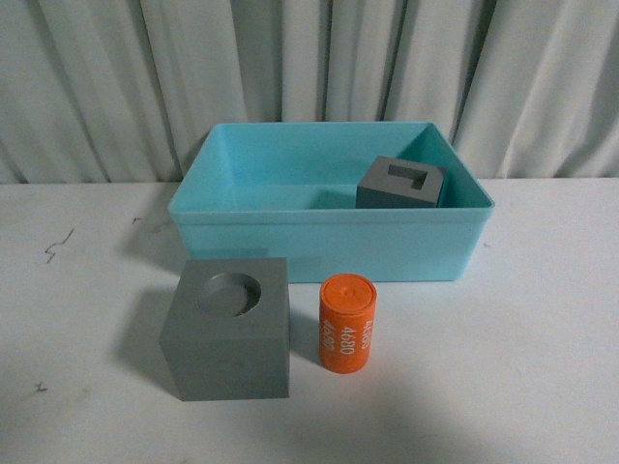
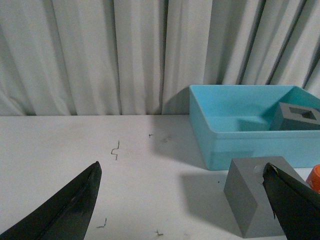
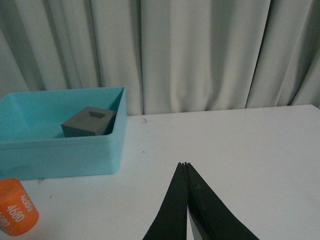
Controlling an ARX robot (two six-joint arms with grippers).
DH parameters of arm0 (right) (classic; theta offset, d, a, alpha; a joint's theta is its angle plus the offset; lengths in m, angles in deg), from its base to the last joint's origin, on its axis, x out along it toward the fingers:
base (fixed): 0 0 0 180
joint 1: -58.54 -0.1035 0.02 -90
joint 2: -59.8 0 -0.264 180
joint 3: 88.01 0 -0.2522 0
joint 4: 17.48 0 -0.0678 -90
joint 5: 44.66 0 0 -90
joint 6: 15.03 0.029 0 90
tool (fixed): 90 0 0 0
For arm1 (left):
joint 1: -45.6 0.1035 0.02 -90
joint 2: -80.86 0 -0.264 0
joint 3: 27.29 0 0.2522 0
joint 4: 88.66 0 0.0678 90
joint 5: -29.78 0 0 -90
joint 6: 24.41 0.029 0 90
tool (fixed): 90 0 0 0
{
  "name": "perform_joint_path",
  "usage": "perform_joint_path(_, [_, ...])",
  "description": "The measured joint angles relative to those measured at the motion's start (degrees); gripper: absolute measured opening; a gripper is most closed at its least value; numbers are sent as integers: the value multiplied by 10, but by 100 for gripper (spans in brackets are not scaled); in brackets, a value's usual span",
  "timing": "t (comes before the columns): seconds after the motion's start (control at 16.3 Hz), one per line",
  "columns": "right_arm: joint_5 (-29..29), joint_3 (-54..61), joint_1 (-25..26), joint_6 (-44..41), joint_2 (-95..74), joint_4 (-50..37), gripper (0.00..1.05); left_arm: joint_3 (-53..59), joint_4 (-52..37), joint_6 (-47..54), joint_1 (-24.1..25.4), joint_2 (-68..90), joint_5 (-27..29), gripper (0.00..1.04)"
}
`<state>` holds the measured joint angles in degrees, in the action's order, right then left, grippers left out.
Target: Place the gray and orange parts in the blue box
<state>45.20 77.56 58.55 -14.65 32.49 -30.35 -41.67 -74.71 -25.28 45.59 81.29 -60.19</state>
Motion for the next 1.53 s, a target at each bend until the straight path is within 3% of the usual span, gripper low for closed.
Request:
perform_joint_path(0.98, [0, 0, 0, 0, 180, 177, 2, 0, 0, 0, 0, 0, 0, 98])
perform_joint_path(1.04, [1, 0, 0, 0, 241, 265, 2, 0, 0, 0, 0, 0, 0, 98])
perform_joint_path(1.41, [0, 0, 0, 0, 271, 268, 2, 0, 0, 0, 0, 0, 0, 98])
perform_joint_path(1.53, [0, 0, 0, 0, 271, 268, 25, 0, 0, 0, 0, 0, 0, 98])
